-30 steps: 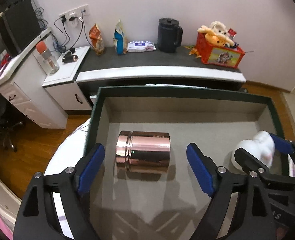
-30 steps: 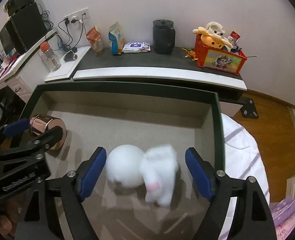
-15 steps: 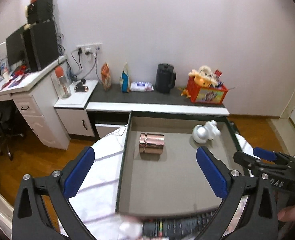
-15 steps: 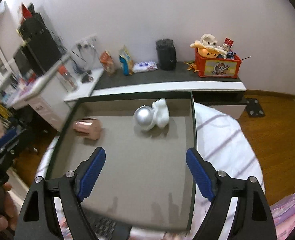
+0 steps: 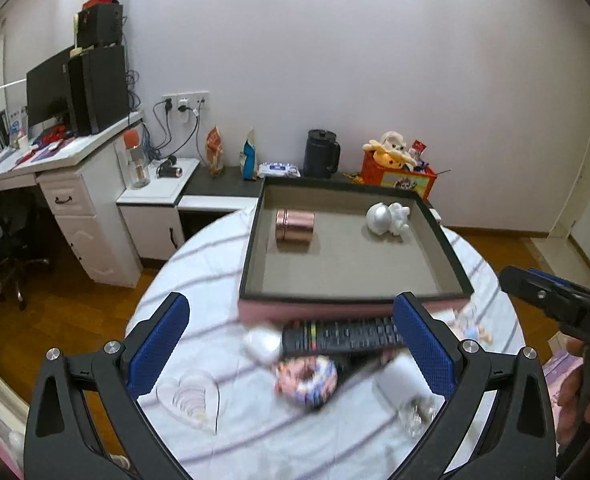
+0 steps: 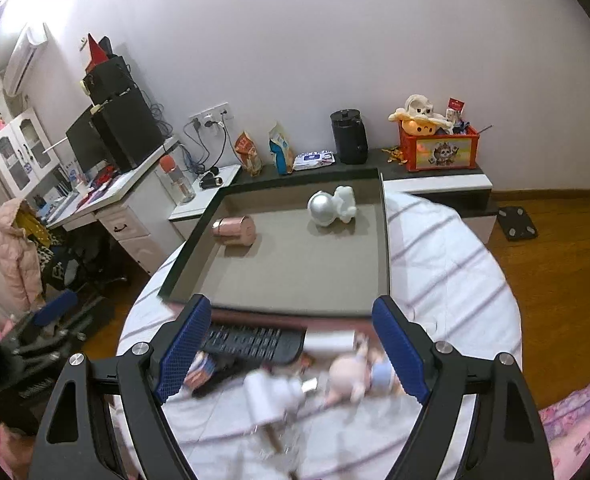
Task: Organize rigid objects
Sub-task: 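Withdraw both grippers from the box back over the table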
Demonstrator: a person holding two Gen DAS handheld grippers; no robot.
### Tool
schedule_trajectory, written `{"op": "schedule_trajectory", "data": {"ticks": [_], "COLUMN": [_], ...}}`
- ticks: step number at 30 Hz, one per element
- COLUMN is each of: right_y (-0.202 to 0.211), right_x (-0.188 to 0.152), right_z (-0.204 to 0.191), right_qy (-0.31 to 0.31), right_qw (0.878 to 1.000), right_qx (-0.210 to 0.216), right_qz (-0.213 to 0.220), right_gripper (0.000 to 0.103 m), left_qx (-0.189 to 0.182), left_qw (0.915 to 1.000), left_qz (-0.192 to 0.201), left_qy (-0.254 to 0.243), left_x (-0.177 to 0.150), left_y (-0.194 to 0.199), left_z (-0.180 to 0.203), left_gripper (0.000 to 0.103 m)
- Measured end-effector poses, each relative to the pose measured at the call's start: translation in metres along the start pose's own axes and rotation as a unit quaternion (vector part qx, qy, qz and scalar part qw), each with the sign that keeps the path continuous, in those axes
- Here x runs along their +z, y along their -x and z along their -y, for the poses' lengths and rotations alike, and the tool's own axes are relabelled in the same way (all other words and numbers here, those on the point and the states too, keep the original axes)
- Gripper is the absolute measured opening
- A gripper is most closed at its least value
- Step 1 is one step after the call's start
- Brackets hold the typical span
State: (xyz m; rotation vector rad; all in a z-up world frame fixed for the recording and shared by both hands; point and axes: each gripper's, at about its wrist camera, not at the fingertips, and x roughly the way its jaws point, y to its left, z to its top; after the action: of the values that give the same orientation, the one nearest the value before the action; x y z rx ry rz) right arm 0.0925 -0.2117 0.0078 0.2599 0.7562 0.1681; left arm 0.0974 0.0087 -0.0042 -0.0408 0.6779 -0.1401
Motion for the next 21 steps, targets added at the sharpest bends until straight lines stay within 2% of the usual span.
{"op": "schedule_trajectory", "data": {"ticks": [4,12,21], "right_y": [0.015,0.025,0.036], "right_x": [-0.023,-0.068,-0.093], "right_z": [0.000,0.013,0.007], "right_qy": [0.003,-0.008,0.004], "right_qw": [1.000,0.999,0.999], "right_qx": [-0.014,-0.028,-0.041], "right_qz": [0.006,-0.021,-0.028], "right_gripper": [0.084,0.084,0.084], "left_qx": [-0.004,-0.005,-0.004], "left_qw": [0.9999,0.9990,0.9990], "left_qz": [-0.003,-0.027,-0.032], "left_qy": [0.016,0.035,0.030], "left_x": [-0.022,-0.060,-0.080], "left_y": [0.012,0.022,0.035], "left_z": [-0.005,-0.014,-0.011], "left_gripper": [0.103,0.103,0.103]}}
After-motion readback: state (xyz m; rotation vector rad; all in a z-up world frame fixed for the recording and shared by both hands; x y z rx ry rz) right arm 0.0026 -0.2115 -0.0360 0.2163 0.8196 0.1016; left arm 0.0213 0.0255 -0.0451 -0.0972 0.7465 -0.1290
